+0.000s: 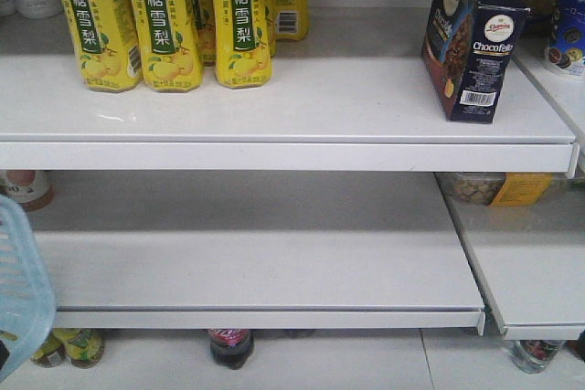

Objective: Left arm holds basket, right arm returns cookies

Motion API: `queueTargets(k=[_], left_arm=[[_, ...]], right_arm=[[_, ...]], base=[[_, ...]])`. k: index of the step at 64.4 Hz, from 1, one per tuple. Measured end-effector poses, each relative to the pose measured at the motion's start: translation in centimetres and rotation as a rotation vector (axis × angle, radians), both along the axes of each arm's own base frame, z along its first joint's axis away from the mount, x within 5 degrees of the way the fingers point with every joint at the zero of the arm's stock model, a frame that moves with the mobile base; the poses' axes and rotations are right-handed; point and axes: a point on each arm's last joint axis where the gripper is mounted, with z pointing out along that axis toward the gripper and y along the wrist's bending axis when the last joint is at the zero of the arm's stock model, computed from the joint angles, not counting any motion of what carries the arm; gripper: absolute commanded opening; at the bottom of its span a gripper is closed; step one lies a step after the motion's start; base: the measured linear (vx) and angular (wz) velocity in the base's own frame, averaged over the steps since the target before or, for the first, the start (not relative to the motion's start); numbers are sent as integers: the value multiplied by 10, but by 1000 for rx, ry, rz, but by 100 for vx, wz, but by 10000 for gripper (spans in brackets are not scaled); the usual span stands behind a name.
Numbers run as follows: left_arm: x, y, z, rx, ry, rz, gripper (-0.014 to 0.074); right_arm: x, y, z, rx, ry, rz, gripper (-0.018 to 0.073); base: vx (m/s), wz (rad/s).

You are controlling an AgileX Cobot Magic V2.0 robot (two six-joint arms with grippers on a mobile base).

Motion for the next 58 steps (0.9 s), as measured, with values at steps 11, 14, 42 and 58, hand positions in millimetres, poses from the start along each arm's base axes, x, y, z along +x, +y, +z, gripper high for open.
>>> queueTargets(k=[11,14,42,58], left_arm=[[-3,9,0,86,-49,109,-6],[-4,10,1,98,-60,132,-6],[-4,17,-4,128,-4,244,-6],[-4,17,-4,165,-9,231,-6]], right_arm=[[0,0,0,0,0,0,-8],[0,0,0,0,0,0,-8],[0,0,0,0,0,0,-8],[0,0,0,0,0,0,-8]], base=[[0,0],[0,0],[0,0],[0,0]])
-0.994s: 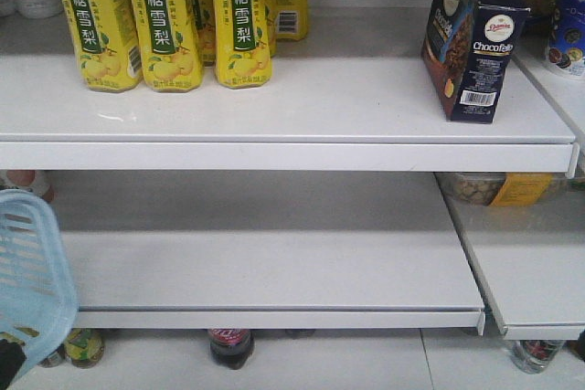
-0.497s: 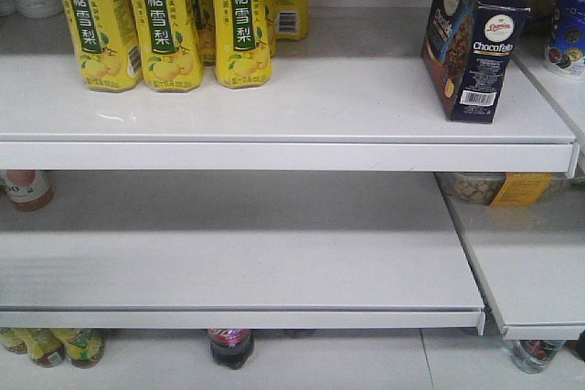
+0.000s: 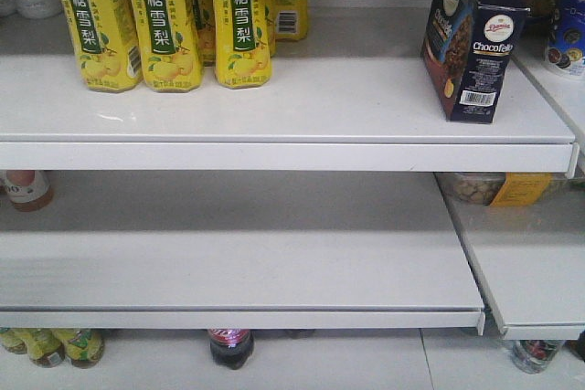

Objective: Left arm holds basket, right arm returns cookies

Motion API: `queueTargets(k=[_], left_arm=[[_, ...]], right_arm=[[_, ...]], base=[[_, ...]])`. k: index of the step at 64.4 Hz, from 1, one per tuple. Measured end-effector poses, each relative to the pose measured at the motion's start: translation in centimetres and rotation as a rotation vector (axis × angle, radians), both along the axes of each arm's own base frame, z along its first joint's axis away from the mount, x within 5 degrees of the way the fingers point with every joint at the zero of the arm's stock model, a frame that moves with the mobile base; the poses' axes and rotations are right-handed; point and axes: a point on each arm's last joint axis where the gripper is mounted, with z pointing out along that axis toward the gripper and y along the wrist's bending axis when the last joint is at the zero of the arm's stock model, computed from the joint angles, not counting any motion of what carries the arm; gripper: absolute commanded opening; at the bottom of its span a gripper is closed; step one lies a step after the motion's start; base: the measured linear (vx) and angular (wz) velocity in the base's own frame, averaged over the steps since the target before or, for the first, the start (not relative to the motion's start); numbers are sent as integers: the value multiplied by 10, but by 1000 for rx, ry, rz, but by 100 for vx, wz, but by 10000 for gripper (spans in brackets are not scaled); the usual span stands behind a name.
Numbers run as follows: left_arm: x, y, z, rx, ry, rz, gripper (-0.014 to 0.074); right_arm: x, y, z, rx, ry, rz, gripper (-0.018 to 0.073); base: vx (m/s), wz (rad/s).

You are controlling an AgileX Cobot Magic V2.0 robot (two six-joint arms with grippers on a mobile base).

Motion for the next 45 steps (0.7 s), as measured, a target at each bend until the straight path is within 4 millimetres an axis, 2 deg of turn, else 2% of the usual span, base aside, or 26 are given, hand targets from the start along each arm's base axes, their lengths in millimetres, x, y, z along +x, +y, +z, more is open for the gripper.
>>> queueTargets(k=[45], left_arm=[[0,0,0,1,1,-1,-6]], right_arm=[[0,0,0,0,0,0,-8]], base=[[0,0]])
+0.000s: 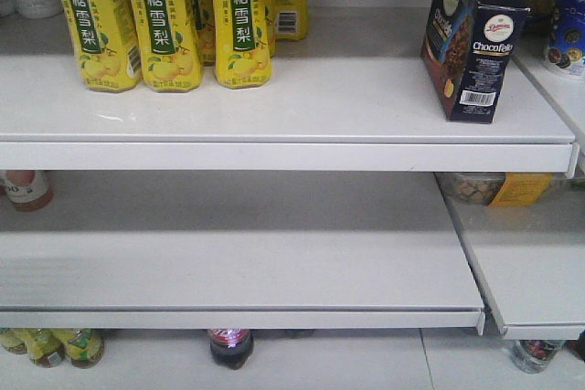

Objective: Left arm holds basket, right arm returns cookies

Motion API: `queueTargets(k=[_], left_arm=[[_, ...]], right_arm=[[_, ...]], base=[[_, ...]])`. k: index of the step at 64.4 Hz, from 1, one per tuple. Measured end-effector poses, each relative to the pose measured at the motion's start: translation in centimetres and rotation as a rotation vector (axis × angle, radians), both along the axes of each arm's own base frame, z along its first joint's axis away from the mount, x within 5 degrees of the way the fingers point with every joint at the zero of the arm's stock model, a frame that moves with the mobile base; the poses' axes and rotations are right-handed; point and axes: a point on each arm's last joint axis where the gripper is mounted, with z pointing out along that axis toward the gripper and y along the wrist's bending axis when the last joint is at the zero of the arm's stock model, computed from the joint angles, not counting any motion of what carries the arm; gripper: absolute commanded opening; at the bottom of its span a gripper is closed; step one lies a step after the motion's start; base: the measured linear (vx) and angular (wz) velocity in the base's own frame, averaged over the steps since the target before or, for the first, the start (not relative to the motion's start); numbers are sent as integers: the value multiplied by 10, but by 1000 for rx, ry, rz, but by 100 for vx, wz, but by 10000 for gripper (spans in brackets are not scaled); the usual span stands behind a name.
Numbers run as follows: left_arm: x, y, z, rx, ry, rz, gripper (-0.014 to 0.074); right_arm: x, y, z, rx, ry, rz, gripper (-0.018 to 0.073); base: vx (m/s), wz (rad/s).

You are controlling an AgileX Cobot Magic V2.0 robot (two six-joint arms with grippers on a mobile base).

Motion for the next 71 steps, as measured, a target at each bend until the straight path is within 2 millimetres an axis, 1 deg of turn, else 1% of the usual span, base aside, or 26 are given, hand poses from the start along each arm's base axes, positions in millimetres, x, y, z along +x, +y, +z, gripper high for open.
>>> queueTargets(k=[26,48,53,61,71], left_arm=[[0,0,0,0,0,0,-6],[0,0,0,0,2,0,-6],[0,0,0,0,3,0,-6],[0,0,0,0,3,0,-6],[0,0,0,1,3,0,-6]], right_arm=[[0,0,0,2,2,-12,-9],[4,-11,-2,31,-8,-285,-9],[8,-13,-9,37,-32,-328,-9],[15,-14,-32,45,-72,-382,-9],[19,-16,-58,49,-84,-423,-9]], base=[[0,0],[0,0],[0,0],[0,0],[0,0]])
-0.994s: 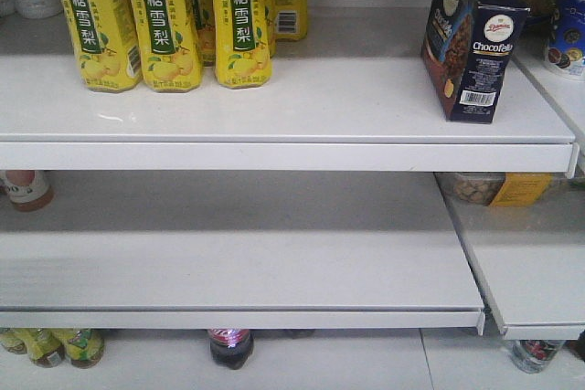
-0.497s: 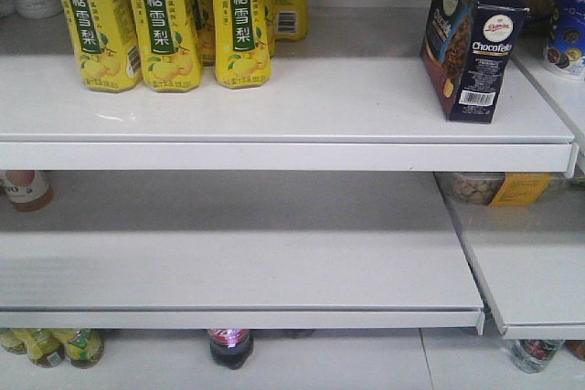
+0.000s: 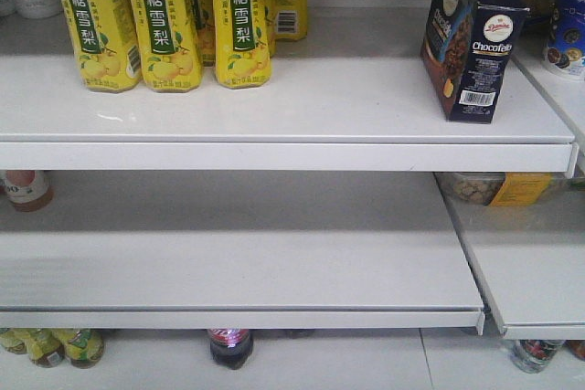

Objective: Left arm holds basket, right arm returns cookies

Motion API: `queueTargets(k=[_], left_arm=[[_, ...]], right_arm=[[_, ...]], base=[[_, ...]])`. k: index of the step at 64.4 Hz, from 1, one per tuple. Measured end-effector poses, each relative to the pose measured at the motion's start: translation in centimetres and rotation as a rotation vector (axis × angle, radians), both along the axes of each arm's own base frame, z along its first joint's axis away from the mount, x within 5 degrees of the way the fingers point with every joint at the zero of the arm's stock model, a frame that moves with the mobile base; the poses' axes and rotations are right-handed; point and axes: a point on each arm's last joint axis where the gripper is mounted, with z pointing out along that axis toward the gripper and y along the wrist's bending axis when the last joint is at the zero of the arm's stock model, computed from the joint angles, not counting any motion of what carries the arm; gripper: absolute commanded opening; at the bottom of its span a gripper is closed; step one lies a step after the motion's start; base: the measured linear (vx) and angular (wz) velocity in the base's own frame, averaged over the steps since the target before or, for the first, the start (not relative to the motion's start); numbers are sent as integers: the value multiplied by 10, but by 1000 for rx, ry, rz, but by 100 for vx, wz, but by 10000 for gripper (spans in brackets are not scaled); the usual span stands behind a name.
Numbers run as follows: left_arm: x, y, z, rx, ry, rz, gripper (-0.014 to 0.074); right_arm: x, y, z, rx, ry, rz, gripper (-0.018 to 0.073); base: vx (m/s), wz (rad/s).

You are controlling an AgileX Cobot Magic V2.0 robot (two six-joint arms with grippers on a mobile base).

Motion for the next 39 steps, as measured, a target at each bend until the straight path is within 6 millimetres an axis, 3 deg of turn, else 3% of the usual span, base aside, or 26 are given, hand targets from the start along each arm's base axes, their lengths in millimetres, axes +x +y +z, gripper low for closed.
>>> queueTargets(k=[39], left_arm=[[0,0,0,2,1,0,-6]], right_arm=[[-5,0,-2,52,-52,-10,-9]], base=[[0,0]])
